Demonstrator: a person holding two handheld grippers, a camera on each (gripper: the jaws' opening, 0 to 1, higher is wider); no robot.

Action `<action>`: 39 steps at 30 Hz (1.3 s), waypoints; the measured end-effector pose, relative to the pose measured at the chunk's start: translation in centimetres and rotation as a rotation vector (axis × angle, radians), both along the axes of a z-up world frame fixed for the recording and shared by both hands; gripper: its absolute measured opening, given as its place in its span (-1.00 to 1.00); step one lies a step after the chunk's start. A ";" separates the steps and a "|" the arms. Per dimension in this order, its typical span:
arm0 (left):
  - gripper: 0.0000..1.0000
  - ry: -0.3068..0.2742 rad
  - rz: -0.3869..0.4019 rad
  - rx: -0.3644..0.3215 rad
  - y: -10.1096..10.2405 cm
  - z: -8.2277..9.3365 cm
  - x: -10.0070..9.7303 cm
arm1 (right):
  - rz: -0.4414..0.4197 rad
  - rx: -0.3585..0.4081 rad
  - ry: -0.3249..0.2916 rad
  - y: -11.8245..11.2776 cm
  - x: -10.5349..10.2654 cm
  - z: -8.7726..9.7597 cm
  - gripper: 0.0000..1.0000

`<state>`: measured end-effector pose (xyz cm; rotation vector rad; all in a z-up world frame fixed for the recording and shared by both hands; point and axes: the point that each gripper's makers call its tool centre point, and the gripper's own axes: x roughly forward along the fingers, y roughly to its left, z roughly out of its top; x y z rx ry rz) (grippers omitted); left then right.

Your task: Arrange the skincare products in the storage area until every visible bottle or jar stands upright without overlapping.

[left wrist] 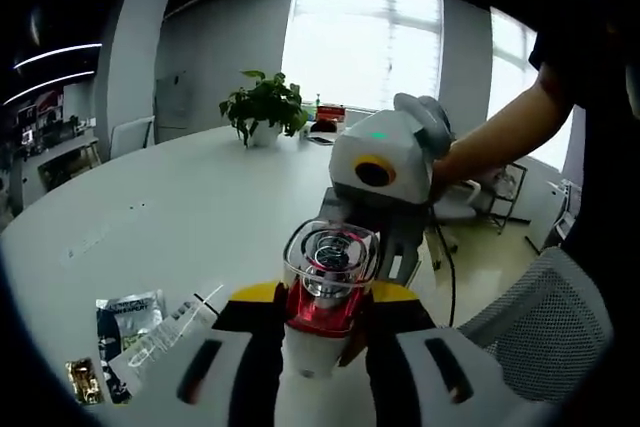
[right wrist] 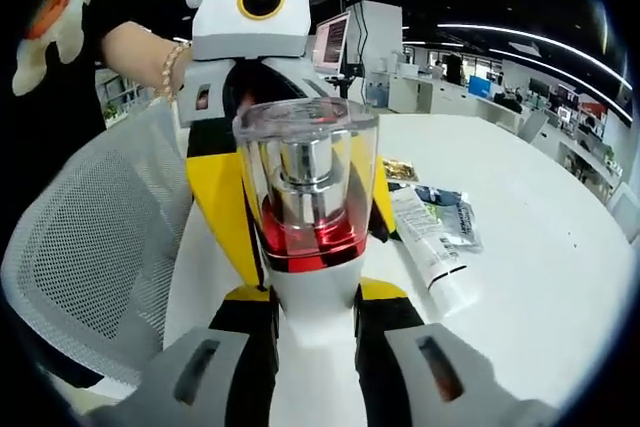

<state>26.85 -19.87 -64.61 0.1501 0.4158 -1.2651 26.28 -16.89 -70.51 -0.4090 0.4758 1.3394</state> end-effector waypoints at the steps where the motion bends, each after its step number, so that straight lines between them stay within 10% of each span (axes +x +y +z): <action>1: -0.50 -0.001 0.000 0.000 0.0 0.0 0.1 | 0.001 -0.001 -0.001 -0.1 0.2 0.0 -0.44; 39: -0.45 -0.029 0.024 -0.009 -1.6 -0.1 7.2 | -0.051 0.038 0.004 -1.3 7.4 0.3 -0.42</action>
